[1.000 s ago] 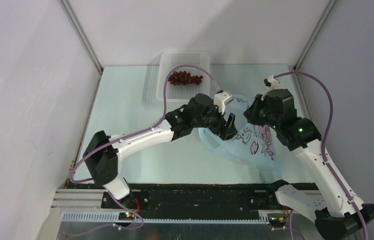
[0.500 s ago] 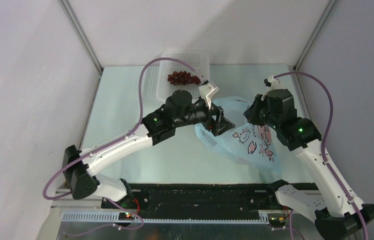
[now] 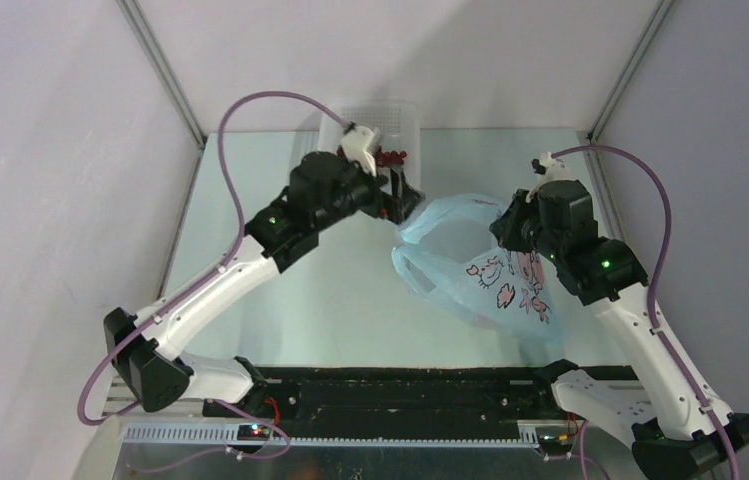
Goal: Place the fake fruits into the plastic bag and tie a complex knot
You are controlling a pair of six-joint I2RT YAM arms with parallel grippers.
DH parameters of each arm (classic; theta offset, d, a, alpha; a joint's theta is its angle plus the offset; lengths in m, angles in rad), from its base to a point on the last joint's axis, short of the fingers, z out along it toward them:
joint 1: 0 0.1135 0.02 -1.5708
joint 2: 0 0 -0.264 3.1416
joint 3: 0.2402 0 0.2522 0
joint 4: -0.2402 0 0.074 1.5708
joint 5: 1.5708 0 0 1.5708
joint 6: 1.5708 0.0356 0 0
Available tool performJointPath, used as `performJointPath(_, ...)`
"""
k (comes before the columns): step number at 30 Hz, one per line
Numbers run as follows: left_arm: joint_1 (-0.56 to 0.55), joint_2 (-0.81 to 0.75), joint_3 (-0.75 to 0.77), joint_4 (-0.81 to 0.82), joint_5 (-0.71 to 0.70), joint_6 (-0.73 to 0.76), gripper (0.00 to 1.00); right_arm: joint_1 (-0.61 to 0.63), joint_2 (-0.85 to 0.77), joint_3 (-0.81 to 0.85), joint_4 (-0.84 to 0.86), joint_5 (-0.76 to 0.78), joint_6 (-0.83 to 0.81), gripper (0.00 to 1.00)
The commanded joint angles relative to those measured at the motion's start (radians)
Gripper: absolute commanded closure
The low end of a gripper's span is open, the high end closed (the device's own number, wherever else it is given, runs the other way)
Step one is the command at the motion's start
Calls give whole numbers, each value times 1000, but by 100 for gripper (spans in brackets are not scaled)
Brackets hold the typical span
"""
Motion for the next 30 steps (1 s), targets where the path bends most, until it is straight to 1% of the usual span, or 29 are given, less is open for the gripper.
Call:
performJointPath(1,110,24,81,-33,-177,-78,3,6,-7,3,22,7,-4,100)
performJointPath(6,230,140,104,-14,-300,-231,5,13,0,4,19,4,-6,100)
performJointPath(10,284,255,151,6,-349,-295,5,16,-3,3,15,11,-10,100)
performJointPath(13,308,357,200,36,-398,-336,5,15,-7,-10,44,7,-12,100)
performJointPath(17,341,492,281,62,-424,-420,5,16,-6,-30,65,-12,-6,100)
performJointPath(22,362,653,419,42,-467,-450,5,16,7,-29,71,-21,-14,100)
performJointPath(24,375,740,476,27,-469,-475,5,16,11,-29,70,-24,-16,100)
performJointPath(30,403,887,609,-3,-472,-563,5,15,17,-29,70,-36,-21,100)
